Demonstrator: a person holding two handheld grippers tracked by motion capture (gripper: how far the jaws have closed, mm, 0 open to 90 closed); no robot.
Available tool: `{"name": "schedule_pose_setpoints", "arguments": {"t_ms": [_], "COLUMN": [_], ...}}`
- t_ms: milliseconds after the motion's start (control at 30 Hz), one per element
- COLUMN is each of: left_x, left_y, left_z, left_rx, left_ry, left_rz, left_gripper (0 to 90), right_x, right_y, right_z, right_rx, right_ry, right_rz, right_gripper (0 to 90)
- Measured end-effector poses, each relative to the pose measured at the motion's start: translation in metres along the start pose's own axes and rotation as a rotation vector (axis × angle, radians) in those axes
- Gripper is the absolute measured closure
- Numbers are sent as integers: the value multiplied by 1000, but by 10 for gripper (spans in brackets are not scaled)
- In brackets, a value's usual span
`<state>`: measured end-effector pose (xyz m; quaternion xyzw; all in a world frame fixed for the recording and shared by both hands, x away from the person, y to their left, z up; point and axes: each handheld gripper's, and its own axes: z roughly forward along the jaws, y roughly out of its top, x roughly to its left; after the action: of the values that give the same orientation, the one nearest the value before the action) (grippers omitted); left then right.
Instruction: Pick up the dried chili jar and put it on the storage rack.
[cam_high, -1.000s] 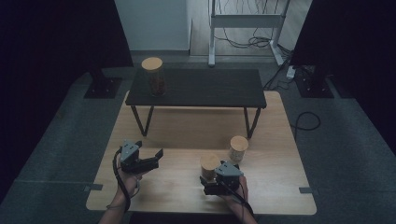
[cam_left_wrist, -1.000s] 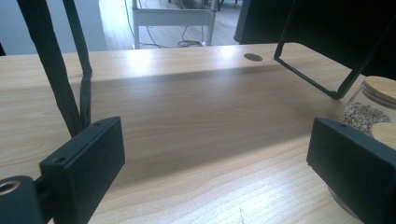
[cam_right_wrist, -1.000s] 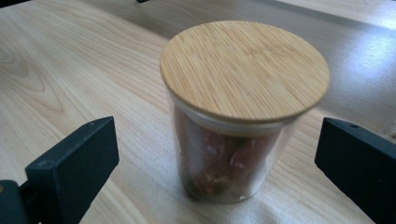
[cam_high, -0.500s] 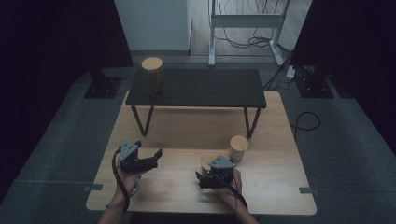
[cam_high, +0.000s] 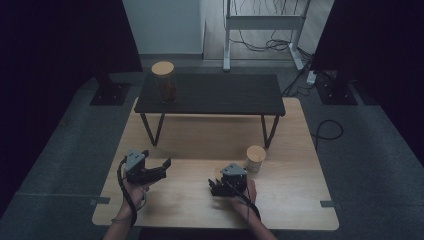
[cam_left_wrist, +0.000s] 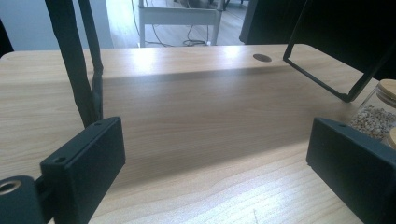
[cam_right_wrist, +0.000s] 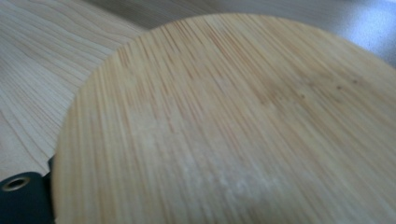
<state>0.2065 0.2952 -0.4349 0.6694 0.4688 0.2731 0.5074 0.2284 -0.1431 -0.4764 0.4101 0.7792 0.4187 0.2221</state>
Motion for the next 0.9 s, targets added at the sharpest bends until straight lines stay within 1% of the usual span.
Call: {"name": "schedule_pose_setpoints", "arguments": {"t_ms": [100, 233, 333, 667, 800, 900], "left_x": [0, 1, 0, 0, 0, -1], "left_y": [0, -1, -1, -1, -1, -1], "left_z": [1, 2, 2, 2, 2, 1], "left_rx": [4, 7, 9, 8, 6, 6], "left_ry": [0, 0, -1, -1, 0, 2], "left_rz": [-1, -2, -1, 2, 3, 4], "left_gripper": [42, 42, 42, 42, 42, 42], "right_x": [1, 0, -3, -1, -3, -4], "right_y": [-1, 0, 0, 1, 2, 3], "right_z": [0, 0, 0, 0, -1, -4], "right_rx": [9, 15, 21, 24, 23, 10], "right_ry": [-5, -1, 13, 4, 12, 20], "right_rz": [17, 15, 19, 20, 21, 5], "right_gripper": [125, 213, 250, 255, 255, 255]}}
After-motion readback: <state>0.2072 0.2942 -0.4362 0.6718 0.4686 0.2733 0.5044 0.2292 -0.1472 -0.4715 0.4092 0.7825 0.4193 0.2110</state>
